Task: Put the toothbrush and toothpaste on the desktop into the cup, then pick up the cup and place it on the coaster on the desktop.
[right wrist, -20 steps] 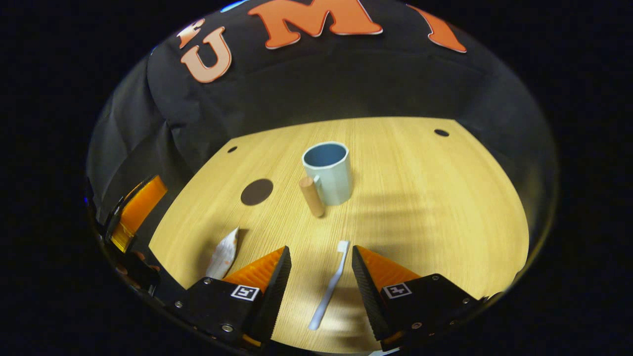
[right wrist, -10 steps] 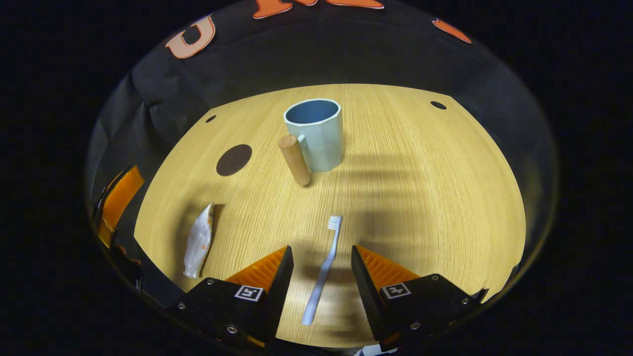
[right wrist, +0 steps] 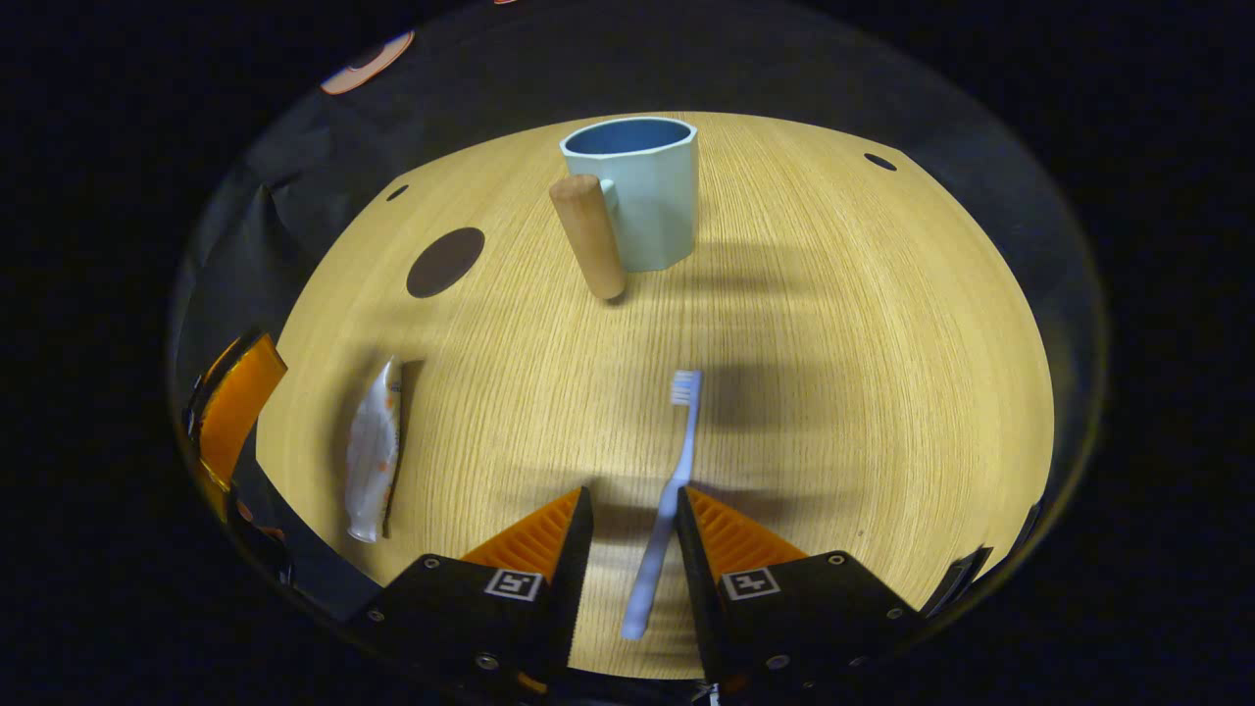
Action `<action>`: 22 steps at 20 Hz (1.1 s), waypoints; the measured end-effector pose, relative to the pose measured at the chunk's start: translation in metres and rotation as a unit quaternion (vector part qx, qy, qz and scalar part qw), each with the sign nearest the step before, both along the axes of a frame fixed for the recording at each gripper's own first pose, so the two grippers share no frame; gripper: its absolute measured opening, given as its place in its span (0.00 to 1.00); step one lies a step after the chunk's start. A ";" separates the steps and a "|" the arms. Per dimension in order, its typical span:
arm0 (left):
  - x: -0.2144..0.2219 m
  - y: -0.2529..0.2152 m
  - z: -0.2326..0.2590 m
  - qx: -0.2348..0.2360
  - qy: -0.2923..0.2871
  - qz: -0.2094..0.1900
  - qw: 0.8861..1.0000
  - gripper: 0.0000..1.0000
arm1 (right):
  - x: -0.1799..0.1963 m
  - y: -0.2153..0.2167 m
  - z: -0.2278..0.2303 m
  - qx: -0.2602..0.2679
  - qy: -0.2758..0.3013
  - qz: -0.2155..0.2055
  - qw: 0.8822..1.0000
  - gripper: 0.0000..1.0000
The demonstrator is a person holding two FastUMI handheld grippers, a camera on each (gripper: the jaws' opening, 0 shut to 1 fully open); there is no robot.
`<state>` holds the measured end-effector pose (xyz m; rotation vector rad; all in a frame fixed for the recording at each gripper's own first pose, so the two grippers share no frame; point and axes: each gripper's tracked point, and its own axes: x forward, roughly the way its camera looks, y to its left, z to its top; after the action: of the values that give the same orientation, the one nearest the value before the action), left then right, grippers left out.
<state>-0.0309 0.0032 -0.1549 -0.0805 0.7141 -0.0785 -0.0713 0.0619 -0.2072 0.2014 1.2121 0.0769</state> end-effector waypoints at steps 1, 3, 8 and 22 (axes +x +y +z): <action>-0.001 -0.001 -0.001 0.001 0.003 -0.002 1.000 0.98 | 0.003 -0.002 0.000 -0.004 -0.004 -0.004 1.000 0.47; -0.001 -0.004 -0.009 0.001 0.012 -0.005 1.000 0.98 | 0.002 -0.004 -0.003 -0.007 -0.002 -0.005 1.000 0.37; -0.009 -0.016 -0.035 0.003 0.057 -0.015 0.998 0.98 | 0.007 -0.007 -0.003 -0.005 -0.015 -0.006 1.000 0.16; -0.036 -0.042 -0.089 -0.031 0.170 -0.027 0.985 0.83 | 0.037 -0.021 0.056 0.041 -0.112 -0.013 0.993 0.07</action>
<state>-0.0664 -0.0390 -0.2442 -0.1360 1.0551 -0.1419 -0.0339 0.0411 -0.1515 0.2733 0.9835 0.1239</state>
